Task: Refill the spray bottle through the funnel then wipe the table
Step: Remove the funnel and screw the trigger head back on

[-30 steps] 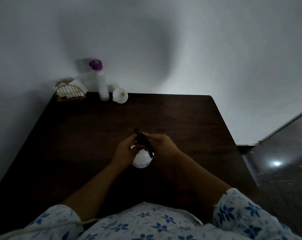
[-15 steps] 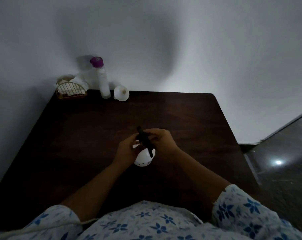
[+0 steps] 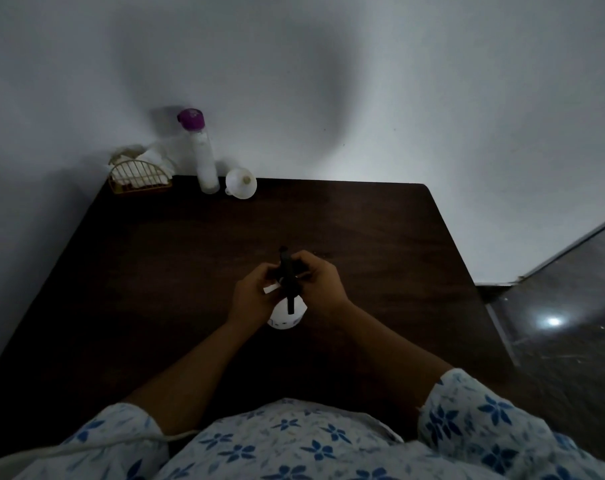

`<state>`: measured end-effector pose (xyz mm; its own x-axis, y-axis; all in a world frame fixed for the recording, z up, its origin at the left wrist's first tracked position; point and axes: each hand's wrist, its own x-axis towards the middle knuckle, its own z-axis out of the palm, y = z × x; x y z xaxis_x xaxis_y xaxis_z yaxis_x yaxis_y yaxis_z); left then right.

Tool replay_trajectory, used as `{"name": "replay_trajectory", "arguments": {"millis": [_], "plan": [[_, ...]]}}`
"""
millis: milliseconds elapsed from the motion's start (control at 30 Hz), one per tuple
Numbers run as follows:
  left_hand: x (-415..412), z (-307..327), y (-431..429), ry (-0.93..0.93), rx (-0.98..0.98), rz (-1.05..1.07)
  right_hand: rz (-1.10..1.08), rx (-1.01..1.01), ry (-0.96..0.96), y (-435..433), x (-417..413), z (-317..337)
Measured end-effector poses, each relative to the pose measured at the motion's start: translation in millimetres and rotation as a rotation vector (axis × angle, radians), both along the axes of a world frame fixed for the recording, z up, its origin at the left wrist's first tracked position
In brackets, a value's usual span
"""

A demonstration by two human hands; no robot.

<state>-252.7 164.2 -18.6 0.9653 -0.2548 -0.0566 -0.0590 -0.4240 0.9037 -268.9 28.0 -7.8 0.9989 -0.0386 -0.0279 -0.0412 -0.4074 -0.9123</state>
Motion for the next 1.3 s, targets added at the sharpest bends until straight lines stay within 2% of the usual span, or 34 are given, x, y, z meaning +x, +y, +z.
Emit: {"name": "replay_trajectory", "arguments": {"millis": [167,300,600,700,833,1033,1200,1300], "plan": [[-2.6,-1.0,2.1,-0.05,-0.037,-0.005,-0.077,-0.171,-0.123,9.0,-3.0,-10.3],[-3.5,2.0,3.4,-0.086,-0.046,-0.04,-0.132,-0.2,-0.168,17.8,-8.4,-13.4],[5.4,-6.9,3.7,0.0,0.007,-0.047,0.192,-0.126,0.047,-12.6,7.3,10.2],[6.4,-8.8,4.4,0.005,0.024,-0.056,0.23,-0.032,0.089,-16.0,10.1,18.4],[6.4,-12.3,4.6,0.013,0.031,-0.054,0.267,-0.019,0.104,-18.2,10.1,16.9],[1.2,-15.3,0.4,0.159,-0.072,-0.101,0.194,0.091,0.119,-14.5,8.5,7.9],[-1.2,-12.1,1.8,0.179,-0.104,-0.081,0.032,0.022,0.042,-2.9,-3.4,-2.1],[-2.7,-7.6,3.4,0.168,-0.094,-0.087,0.067,-0.107,-0.004,-1.7,-3.8,-1.0]]}}
